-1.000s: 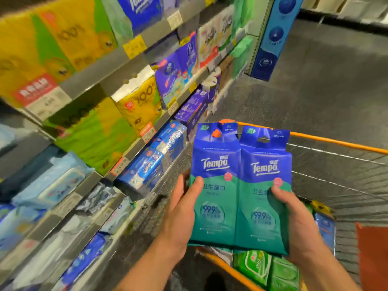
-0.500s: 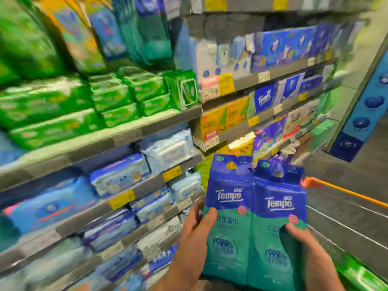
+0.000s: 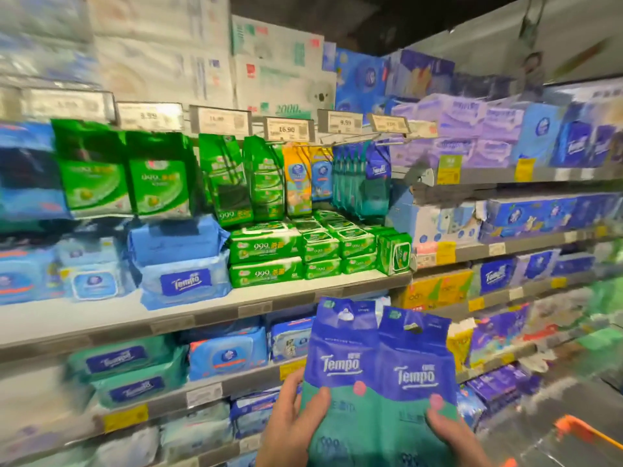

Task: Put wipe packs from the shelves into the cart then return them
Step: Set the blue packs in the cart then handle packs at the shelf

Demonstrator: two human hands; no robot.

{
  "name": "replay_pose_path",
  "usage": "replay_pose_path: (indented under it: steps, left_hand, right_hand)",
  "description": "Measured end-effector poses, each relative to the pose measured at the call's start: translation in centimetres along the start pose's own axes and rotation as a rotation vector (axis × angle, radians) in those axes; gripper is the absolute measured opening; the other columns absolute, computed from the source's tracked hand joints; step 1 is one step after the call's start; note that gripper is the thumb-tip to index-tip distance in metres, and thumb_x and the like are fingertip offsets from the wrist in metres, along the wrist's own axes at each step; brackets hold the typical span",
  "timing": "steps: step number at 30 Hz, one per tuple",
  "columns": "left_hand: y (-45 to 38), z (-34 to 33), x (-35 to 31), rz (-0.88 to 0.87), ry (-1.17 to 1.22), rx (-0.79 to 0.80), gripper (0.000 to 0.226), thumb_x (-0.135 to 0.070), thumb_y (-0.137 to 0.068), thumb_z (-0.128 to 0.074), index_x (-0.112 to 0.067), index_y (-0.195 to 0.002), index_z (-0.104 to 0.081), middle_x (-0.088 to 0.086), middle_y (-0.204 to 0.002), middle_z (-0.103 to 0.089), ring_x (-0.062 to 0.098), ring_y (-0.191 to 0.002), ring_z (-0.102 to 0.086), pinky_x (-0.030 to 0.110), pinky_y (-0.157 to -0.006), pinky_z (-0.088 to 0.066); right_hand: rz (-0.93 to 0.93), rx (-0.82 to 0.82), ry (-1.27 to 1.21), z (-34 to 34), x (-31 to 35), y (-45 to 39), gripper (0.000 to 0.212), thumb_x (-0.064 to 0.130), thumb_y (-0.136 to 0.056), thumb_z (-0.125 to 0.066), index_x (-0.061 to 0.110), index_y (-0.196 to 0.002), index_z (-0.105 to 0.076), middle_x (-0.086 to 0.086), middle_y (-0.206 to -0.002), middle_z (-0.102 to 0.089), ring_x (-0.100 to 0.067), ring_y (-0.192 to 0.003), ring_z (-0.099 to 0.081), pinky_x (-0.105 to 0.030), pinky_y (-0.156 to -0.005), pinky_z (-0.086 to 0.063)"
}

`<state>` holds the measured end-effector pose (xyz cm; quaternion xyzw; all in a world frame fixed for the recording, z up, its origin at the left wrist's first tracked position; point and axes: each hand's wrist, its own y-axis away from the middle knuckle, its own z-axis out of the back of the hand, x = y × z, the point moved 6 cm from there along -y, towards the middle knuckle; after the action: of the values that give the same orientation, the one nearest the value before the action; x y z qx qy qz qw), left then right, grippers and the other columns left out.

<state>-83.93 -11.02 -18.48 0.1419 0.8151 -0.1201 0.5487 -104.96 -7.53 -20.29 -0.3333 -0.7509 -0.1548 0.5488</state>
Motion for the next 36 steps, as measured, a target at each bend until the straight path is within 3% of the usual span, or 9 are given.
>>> replay_pose_path:
  steps: [2,4,5,7,10,15,21,26,36]
  left_hand:
    - [0.5,1.5,-0.5,-0.052,-0.039,-0.042,0.053,-0.011,-0.059,-0.074,-0.008,-0.11,-0.06,0.008,-0.082,-0.079,0.013,-0.068,-0.074,0.018,-0.059,-0.055]
    - [1.1,2.3,-1.2,-0.094,-0.108,-0.026,0.073,-0.022,-0.049,-0.087,-0.012,-0.115,-0.059,0.008,-0.089,-0.079,0.019,-0.079,-0.076,0.027,-0.072,-0.058]
    - [1.1,2.8,-1.2,-0.087,-0.12,-0.047,0.081,-0.027,-0.045,-0.089,-0.014,-0.118,-0.059,0.009,-0.092,-0.079,0.022,-0.085,-0.076,0.033,-0.079,-0.058]
    - [1.4,3.4,-1.7,-0.082,-0.113,-0.077,0.081,-0.023,-0.046,-0.091,-0.014,-0.119,-0.058,0.011,-0.094,-0.078,0.025,-0.086,-0.076,0.034,-0.078,-0.059]
    - [1.1,3.8,-2.3,-0.096,-0.07,-0.061,0.077,-0.02,-0.047,-0.089,-0.013,-0.117,-0.06,0.013,-0.096,-0.078,0.023,-0.082,-0.076,0.024,-0.065,-0.057]
    - [-0.5,3.5,-2.7,-0.09,-0.082,-0.043,0.09,-0.036,-0.037,-0.093,-0.018,-0.118,-0.059,0.011,-0.097,-0.078,0.023,-0.086,-0.076,0.029,-0.07,-0.058]
    - [-5.2,1.9,-2.3,-0.063,-0.075,-0.02,0.076,-0.015,-0.045,-0.089,-0.008,-0.113,-0.058,0.014,-0.089,-0.078,0.021,-0.075,-0.076,0.022,-0.058,-0.056]
    - [-10.2,0.6,-2.9,-0.125,-0.093,-0.075,0.093,-0.023,-0.032,-0.094,-0.002,-0.115,-0.057,0.015,-0.086,-0.078,0.019,-0.071,-0.074,0.024,-0.061,-0.057]
    - [-19.8,-2.9,-6.0,-0.216,-0.128,-0.17,0.053,0.018,-0.06,-0.082,-0.008,-0.103,-0.066,0.01,-0.073,-0.077,0.012,-0.057,-0.072,0.015,-0.05,-0.053]
  right_hand:
    - [-0.05,-0.251,0.02,-1.7,2.4,0.2,0.119,0.038,-0.05,-0.075,-0.028,-0.134,-0.024,-0.04,-0.14,-0.021,-0.029,-0.138,-0.014,-0.065,-0.027,-0.01]
    - [-0.099,-0.273,-0.046,-3.9,4.3,1.8,0.052,-0.006,-0.091,-0.027,-0.036,-0.131,-0.014,-0.042,-0.148,-0.008,-0.026,-0.141,-0.008,-0.038,-0.048,-0.025]
    - [-0.115,-0.152,0.135,-4.8,4.0,2.5,0.042,-0.005,-0.103,-0.019,-0.029,-0.137,-0.022,-0.043,-0.152,-0.012,-0.033,-0.145,-0.015,-0.002,-0.071,0.026]
    - [-0.296,-0.051,0.153,-2.3,0.0,1.0,0.042,0.004,-0.105,-0.034,-0.014,-0.143,-0.035,-0.031,-0.154,-0.028,-0.035,-0.143,-0.031,-0.038,-0.107,-0.03]
    - [-0.485,0.046,0.246,-3.5,0.0,2.1,0.037,0.019,-0.101,-0.053,0.002,-0.134,-0.051,-0.018,-0.134,-0.055,-0.032,-0.122,-0.054,-0.027,-0.091,-0.053]
    - [-0.422,0.138,0.318,-4.8,0.9,1.6,0.011,0.011,-0.099,-0.054,0.004,-0.105,-0.06,-0.005,-0.064,-0.072,-0.028,-0.071,-0.066,-0.038,-0.081,-0.047]
    - [-0.356,0.203,0.272,-4.7,2.8,-2.3,0.036,0.006,-0.103,-0.043,-0.007,-0.137,-0.046,-0.028,-0.137,-0.051,-0.032,-0.119,-0.051,-0.026,-0.072,-0.035]
    - [-0.377,0.266,0.106,-6.8,2.2,-7.7,0.02,0.001,-0.083,-0.072,0.005,-0.101,-0.064,-0.007,-0.066,-0.075,-0.019,-0.059,-0.073,-0.02,-0.044,-0.053]
    - [-0.209,0.518,-0.022,-11.8,6.8,-19.5,0.062,0.025,-0.07,-0.085,0.024,-0.128,-0.062,-0.004,-0.114,-0.075,-0.023,-0.102,-0.073,-0.041,-0.084,-0.058]
